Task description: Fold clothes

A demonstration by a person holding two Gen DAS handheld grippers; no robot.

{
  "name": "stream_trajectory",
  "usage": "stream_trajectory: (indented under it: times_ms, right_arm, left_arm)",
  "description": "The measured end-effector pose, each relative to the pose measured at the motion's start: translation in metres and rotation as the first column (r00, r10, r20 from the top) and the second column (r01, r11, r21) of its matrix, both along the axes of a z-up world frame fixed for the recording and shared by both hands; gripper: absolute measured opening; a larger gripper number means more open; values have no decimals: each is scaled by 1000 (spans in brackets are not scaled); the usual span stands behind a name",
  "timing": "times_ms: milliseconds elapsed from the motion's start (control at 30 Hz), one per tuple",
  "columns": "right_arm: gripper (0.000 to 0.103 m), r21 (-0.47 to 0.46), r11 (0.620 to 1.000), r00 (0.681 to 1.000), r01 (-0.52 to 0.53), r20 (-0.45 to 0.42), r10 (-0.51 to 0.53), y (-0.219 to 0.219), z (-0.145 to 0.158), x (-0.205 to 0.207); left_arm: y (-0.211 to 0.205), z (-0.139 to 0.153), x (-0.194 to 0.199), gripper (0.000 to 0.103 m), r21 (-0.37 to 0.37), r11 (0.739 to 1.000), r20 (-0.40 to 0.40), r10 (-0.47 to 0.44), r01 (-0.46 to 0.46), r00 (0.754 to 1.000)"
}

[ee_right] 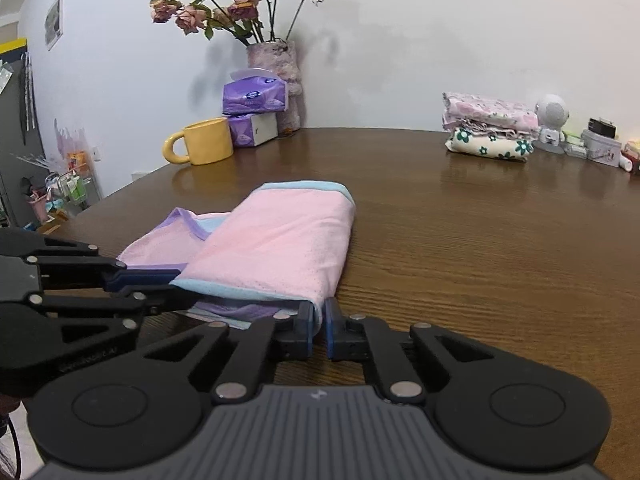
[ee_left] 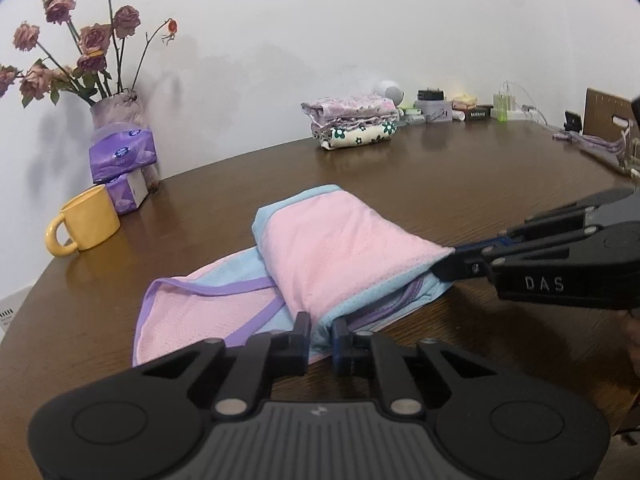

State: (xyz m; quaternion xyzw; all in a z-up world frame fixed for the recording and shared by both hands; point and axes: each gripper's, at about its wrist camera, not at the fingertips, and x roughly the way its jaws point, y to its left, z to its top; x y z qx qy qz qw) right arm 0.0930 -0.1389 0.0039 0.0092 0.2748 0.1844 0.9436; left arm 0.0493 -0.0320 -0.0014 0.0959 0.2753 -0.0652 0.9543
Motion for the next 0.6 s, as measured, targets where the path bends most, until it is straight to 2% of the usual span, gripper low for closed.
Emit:
stream_trajectory:
  times_ms: [33,67,133,200,233,267,333,500,600]
  right_arm:
    - [7,5,1000,1000,-5,-3,5,-1,0,-1]
    - [8,6,1000,1000,-12,-5,12,-1,1,-3]
    - [9,0,1000,1000,-10,6,10,-1,2,-7]
    - [9,-5,1000,1000,-6,9,6,-1,2,-8]
    - [9,-1,1000,1000,-3,5,3,-1,2,-6]
    - [9,3,1000,1000,0,2,0,-1,1,-4]
    - [8,4,1000,1000,5,1,-5,-1,0,-4]
    - [6,-1,1000,1000,13,-11,-13,-2,-2,-3]
    - [6,-6,1000,1000,2,-10,-2,0,-1,-4]
  left_arm:
    - [1,1,-1,23,-17,1000,-1,4,-4,1000]
    - [3,2,-3,40,-34,999,-2,9,-9,1000]
    - [4,4,-4,48,-54,998,9,23,-22,1000]
    - [4,3,-3,47,-55,998,10,42,-41,999]
    - [4,2,-1,41,-53,997,8,51,-51,999]
    - [6,2,0,26,-65,996,-2,54,-54,999]
    - [10,0,1,11,-90,994,-23,59,-61,998]
    - [20,1,1,6,-165,984,-42,63,-69,997]
    - [22,2,0,13,-194,978,-56,61,-71,997]
